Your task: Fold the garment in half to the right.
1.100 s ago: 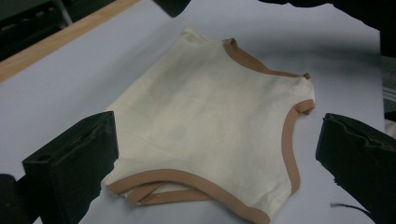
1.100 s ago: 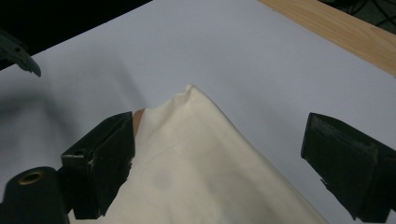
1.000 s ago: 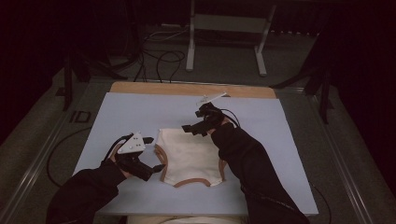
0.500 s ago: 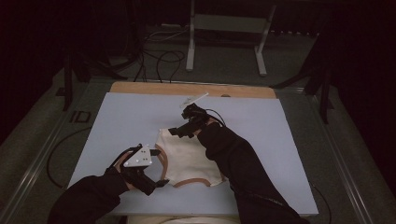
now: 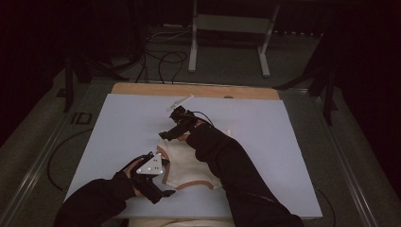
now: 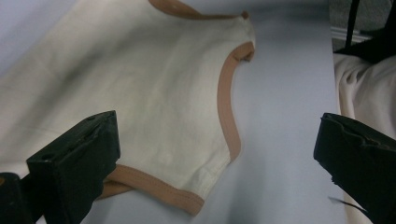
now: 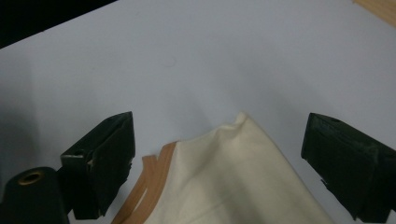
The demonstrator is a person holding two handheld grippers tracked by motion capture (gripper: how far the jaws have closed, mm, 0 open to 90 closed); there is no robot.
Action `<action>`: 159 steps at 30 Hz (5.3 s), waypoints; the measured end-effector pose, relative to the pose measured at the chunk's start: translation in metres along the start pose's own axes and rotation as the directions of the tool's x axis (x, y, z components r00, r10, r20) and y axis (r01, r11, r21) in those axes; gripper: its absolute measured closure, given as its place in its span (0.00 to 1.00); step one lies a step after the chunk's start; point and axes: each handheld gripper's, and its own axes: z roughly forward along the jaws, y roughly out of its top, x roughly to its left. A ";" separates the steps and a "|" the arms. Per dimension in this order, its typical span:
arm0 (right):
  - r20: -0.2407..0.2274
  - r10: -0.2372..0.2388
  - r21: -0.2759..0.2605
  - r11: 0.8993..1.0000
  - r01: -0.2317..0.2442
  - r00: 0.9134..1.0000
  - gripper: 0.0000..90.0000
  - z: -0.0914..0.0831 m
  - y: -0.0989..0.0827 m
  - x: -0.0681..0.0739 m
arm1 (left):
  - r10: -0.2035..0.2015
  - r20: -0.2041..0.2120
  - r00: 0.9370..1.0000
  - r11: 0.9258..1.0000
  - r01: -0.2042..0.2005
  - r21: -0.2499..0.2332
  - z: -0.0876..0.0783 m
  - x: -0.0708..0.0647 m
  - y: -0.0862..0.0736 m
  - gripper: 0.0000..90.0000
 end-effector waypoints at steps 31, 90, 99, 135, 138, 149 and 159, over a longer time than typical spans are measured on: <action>0.038 -0.026 0.160 0.987 0.020 0.999 0.35 0.069 -0.005 -0.004 | 0.067 0.036 0.997 0.983 -0.072 0.167 0.040 0.013 -0.017 0.19; 0.104 -0.098 0.164 0.983 0.080 0.990 0.99 0.053 -0.002 -0.002 | 0.032 0.025 0.999 0.979 -0.037 0.200 0.043 0.034 -0.001 0.96; 0.113 -0.106 0.145 0.985 0.089 0.988 0.99 0.041 0.000 -0.004 | 0.046 0.029 0.998 0.983 -0.051 0.175 0.037 0.035 0.008 0.96; 0.159 -0.113 0.059 0.993 0.105 0.981 0.99 -0.017 -0.006 -0.012 | 0.125 0.038 0.991 0.969 -0.131 0.211 0.034 0.033 0.041 0.96; 0.167 -0.114 0.047 0.993 0.107 0.979 0.99 -0.024 -0.007 -0.012 | 0.137 0.038 0.990 0.966 -0.142 0.218 0.034 0.032 0.045 0.96; 0.193 -0.113 0.013 0.994 0.112 0.975 0.99 -0.052 -0.019 -0.017 | 0.161 0.053 0.986 0.957 -0.169 0.235 0.040 0.030 0.055 0.96; 0.221 -0.084 -0.015 0.996 0.089 0.972 0.99 -0.075 -0.034 -0.024 | 0.184 0.062 0.981 0.952 -0.194 0.237 0.046 0.028 0.065 0.96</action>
